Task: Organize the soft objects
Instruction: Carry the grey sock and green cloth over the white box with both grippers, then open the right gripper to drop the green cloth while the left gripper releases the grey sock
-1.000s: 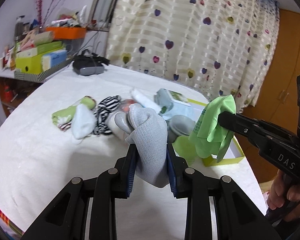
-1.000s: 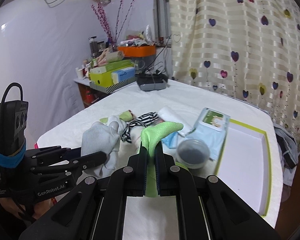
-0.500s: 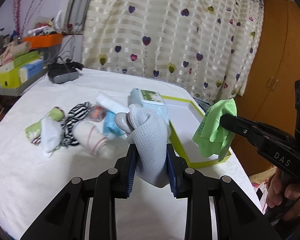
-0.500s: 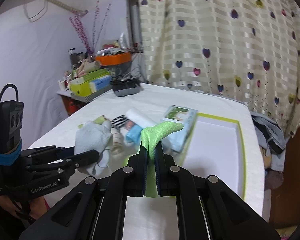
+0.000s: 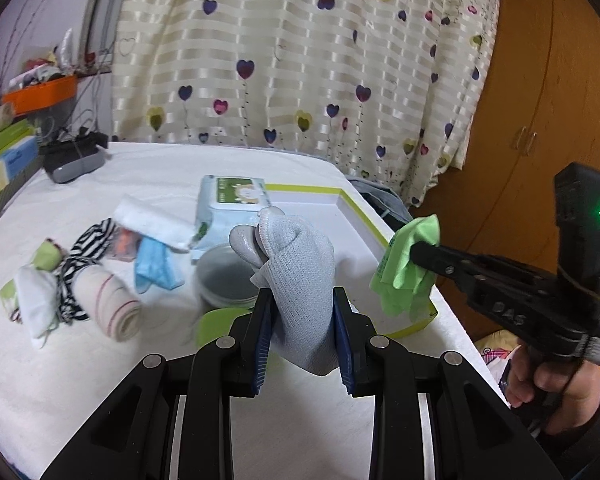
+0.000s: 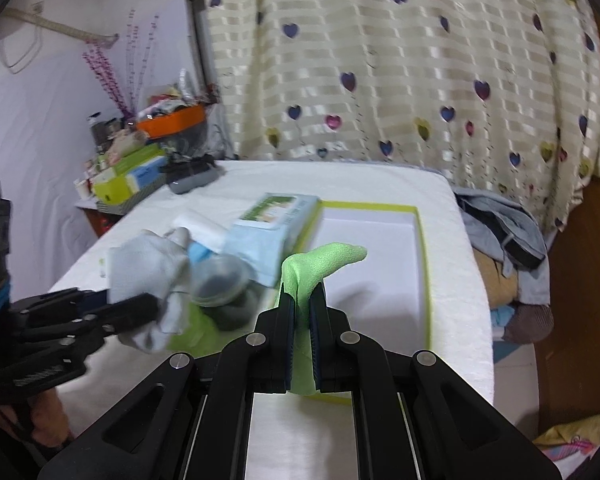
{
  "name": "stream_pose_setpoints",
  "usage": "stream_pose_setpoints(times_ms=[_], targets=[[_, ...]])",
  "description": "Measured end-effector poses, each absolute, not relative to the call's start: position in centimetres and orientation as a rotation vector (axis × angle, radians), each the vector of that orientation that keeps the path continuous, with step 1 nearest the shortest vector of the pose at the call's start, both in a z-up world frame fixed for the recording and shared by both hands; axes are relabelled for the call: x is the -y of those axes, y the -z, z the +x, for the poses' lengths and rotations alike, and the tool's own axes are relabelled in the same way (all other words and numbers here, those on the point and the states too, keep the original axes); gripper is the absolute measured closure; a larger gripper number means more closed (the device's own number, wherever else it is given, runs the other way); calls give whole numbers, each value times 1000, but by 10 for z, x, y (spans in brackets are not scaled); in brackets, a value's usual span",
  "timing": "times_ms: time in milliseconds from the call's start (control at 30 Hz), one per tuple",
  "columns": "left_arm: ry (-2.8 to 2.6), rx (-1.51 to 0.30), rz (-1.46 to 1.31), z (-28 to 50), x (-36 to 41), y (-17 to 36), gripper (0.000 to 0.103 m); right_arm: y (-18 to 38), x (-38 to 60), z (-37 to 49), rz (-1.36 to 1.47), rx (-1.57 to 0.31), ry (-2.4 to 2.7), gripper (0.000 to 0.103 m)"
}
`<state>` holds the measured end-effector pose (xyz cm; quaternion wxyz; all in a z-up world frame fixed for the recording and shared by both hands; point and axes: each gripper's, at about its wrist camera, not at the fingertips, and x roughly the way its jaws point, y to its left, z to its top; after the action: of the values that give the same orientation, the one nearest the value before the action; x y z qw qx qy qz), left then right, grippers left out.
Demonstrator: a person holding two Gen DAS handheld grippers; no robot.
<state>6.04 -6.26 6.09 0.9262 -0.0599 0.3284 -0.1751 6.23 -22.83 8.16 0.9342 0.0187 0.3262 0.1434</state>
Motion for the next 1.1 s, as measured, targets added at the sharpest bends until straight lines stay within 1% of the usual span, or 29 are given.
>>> stream_pose_setpoints(times_ms=[200, 500, 533, 600, 633, 667, 700, 1100], targets=[[385, -696, -109, 77, 84, -56, 76, -56, 248, 87, 61, -746, -243, 96], [425, -726, -93, 97, 110, -46, 76, -38, 258, 109, 64, -796, -231, 95], [428, -731, -94, 100, 112, -44, 76, -37, 259, 111, 71, -791, -241, 94], [435, -741, -91, 104, 117, -41, 76, -36, 260, 114, 82, -782, -250, 78], [438, -746, -88, 106, 120, -39, 76, -37, 260, 114, 84, -775, -251, 72], [440, -751, -86, 108, 122, -38, 76, -38, 261, 114, 86, -765, -255, 58], [442, -755, -85, 111, 124, -36, 76, -39, 261, 114, 86, -758, -256, 51], [453, -811, -61, 133, 146, -16, 75, -52, 284, 100, 125, -702, -227, 51]])
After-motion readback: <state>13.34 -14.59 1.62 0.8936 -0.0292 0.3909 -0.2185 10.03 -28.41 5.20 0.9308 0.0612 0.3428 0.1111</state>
